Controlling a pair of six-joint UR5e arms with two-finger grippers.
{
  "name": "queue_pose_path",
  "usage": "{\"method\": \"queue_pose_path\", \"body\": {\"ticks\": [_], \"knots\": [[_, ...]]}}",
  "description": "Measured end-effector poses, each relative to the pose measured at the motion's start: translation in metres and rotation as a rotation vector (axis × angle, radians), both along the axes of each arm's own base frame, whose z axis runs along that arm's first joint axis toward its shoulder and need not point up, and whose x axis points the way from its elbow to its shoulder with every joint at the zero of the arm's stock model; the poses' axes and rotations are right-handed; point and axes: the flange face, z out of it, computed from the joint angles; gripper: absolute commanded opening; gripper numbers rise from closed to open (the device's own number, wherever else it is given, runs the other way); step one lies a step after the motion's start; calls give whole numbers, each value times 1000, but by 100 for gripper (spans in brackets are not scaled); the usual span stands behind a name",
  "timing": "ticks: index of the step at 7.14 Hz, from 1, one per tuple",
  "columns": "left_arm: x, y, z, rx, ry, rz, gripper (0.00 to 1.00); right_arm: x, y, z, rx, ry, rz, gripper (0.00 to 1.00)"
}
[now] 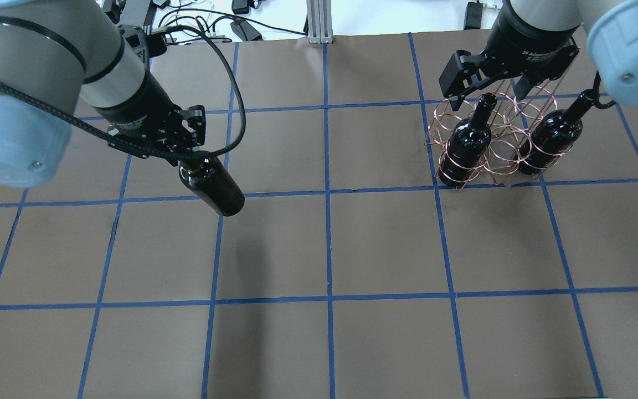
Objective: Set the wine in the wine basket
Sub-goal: 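Carry the bottle toward the table center and stand it upright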
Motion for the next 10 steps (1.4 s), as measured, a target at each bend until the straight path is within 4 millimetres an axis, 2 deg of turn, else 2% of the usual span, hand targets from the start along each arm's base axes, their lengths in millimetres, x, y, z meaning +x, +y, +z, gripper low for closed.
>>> {"method": "queue_pose_path", "body": {"ticks": [2,3,6,10], "knots": [[-21,37,-20,37,-8,-15,0,0,0,0,0,0,0,100],[-24,45,-29,54,-15,-22,0,0,0,0,1,0,0,100],[-21,54,-56,104,-54,-27,0,0,0,0,2,0,0,100],[-18,57,-65,129,-74,-28,0,0,1,0,5,-1,-10,100]]}}
